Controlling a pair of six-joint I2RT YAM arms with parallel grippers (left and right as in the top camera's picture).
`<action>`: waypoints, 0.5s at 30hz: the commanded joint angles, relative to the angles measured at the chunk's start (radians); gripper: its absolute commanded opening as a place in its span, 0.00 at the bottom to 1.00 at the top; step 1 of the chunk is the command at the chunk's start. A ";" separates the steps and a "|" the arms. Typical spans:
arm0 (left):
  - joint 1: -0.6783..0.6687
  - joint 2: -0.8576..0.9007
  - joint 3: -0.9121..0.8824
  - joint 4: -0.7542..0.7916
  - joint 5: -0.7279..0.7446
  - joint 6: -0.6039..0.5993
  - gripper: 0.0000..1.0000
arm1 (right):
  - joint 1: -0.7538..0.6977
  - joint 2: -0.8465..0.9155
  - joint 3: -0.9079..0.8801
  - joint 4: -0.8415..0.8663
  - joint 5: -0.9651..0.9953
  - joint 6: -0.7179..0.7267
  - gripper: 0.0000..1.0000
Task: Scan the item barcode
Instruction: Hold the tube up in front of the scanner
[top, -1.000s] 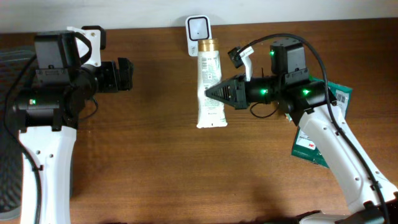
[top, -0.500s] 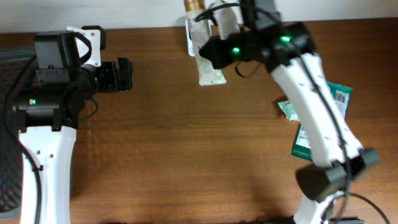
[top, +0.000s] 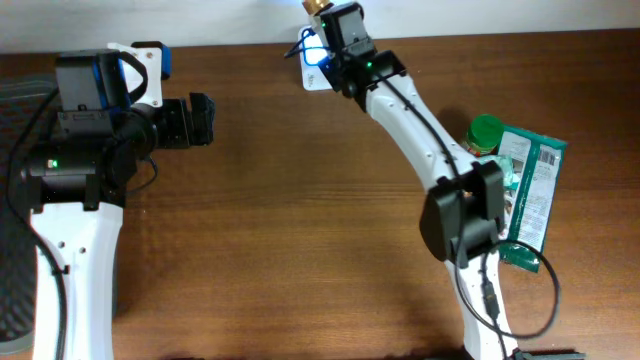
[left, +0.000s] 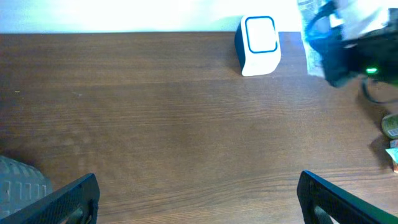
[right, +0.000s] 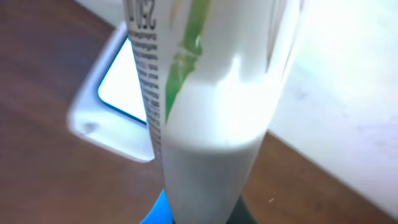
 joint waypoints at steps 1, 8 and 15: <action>0.006 -0.010 0.014 0.002 -0.004 0.012 0.99 | 0.005 0.057 0.033 0.098 0.196 -0.167 0.04; 0.006 -0.010 0.014 0.002 -0.004 0.012 0.99 | 0.014 0.124 0.033 0.157 0.301 -0.226 0.04; 0.006 -0.010 0.014 0.002 -0.004 0.012 0.99 | 0.014 0.124 0.033 0.160 0.303 -0.226 0.04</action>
